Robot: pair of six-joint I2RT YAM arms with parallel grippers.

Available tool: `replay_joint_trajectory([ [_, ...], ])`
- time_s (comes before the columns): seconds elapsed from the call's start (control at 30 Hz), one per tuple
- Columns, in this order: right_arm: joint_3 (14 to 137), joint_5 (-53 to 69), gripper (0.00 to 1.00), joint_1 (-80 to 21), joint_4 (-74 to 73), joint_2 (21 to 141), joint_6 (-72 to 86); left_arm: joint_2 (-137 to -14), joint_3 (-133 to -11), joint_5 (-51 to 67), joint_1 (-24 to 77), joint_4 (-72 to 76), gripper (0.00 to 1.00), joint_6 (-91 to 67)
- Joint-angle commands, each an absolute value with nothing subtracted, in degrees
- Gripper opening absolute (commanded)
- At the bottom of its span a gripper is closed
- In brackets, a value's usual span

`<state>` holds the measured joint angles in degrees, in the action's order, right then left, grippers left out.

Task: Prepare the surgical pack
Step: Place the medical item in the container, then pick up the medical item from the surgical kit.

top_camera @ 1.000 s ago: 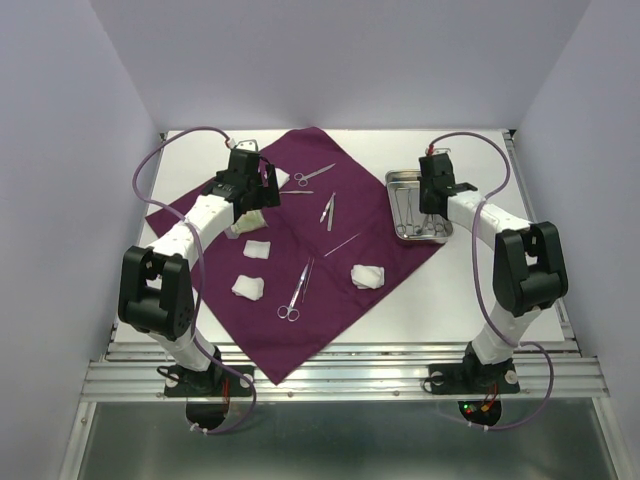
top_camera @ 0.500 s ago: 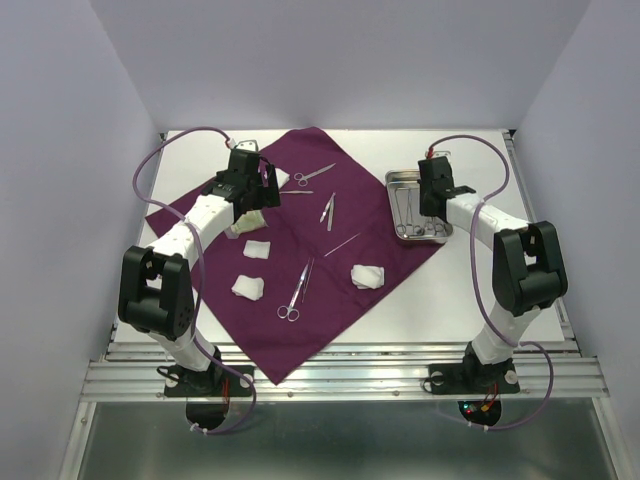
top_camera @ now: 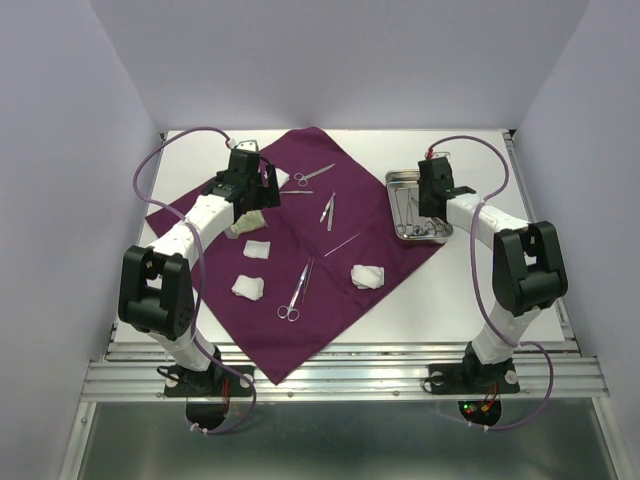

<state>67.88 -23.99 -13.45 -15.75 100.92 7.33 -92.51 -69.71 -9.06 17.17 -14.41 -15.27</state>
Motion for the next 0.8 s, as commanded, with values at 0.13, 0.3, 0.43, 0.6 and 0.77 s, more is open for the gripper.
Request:
replay_joint_trajectory([
  [0.13,73.3,-16.8,0.49,-16.8,-16.2,96.6,10.9,-91.4,-69.7,-9.6,17.3,-13.2,0.99,-14.9],
  [0.3,80.4,-18.6,0.54,-25.4,-20.8,100.6,18.5,-91.3,-69.7,-10.1,17.3,-13.1,0.99,-15.2],
  [0.43,84.0,-18.2,0.52,-29.6,-23.5,104.3,25.9,-91.1,-69.6,-10.5,17.3,-13.2,0.99,-15.1],
  [0.6,85.4,-21.6,0.52,-33.9,-27.2,108.1,38.4,-91.2,-69.5,-10.6,17.4,-13.2,0.99,-15.1],
  [0.77,84.2,-21.2,0.52,-37.3,-27.9,110.7,46.5,-91.3,-69.4,-10.6,17.3,-13.1,0.99,-15.0],
])
